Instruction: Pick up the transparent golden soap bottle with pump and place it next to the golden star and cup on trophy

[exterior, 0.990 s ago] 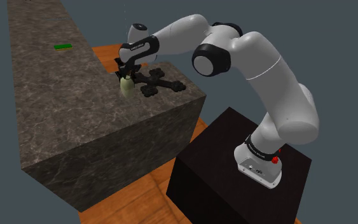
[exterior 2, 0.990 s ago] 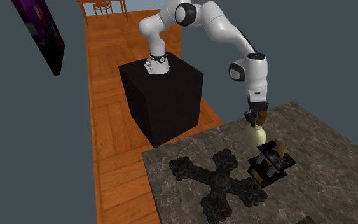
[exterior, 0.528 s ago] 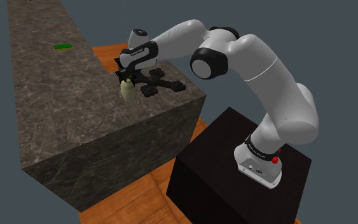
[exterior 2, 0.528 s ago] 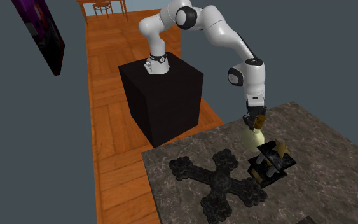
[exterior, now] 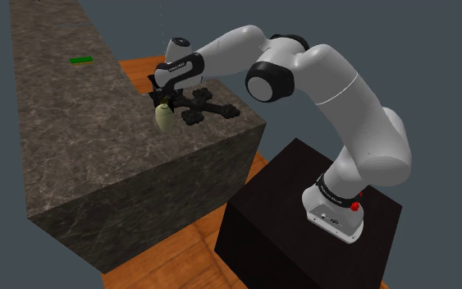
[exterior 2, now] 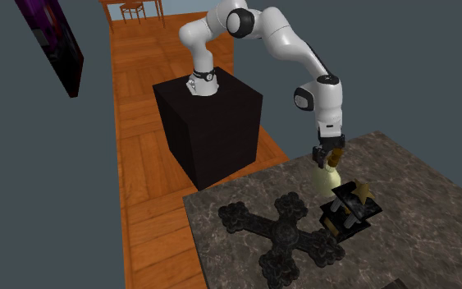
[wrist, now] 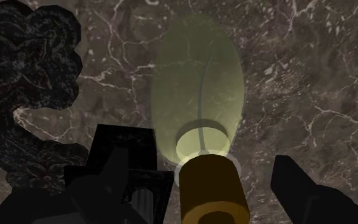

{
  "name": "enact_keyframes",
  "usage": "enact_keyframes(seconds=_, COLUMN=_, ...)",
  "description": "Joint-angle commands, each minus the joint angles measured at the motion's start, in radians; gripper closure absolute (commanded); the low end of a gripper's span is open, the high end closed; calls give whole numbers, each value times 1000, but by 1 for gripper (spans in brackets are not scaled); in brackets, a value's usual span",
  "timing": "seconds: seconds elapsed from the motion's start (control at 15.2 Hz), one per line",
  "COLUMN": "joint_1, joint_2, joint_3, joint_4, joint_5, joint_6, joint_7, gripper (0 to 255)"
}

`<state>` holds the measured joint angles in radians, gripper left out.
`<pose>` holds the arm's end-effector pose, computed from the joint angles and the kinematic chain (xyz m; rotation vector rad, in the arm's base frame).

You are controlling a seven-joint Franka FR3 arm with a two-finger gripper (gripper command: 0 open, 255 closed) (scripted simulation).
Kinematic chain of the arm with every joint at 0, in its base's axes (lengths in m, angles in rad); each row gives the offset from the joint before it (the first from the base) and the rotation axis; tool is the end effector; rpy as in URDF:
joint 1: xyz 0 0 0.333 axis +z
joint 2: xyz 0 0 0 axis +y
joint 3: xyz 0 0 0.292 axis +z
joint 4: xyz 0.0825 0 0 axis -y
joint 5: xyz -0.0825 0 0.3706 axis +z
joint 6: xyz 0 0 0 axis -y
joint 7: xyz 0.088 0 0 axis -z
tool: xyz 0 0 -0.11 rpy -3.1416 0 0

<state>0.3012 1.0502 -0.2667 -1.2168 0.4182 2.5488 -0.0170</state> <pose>0.7458 0.0808 0.1677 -3.0195 0.1393 -0.4875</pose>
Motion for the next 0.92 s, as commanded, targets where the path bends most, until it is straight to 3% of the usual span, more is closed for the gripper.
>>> enact_keyframes(seconds=0.0, joint_1=0, joint_2=0, joint_3=0, joint_4=0, joint_5=0, joint_6=0, joint_7=0, gripper=0)
enact_keyframes(seconds=0.33, joint_1=28, joint_2=-146, joint_3=-19, joint_4=-143, joint_5=-6, joint_6=-7, joint_7=-11, gripper=0)
enact_keyframes(seconds=0.86, joint_1=28, joint_2=-146, joint_3=-19, joint_4=-143, joint_5=-6, joint_6=-7, joint_7=-11, gripper=0)
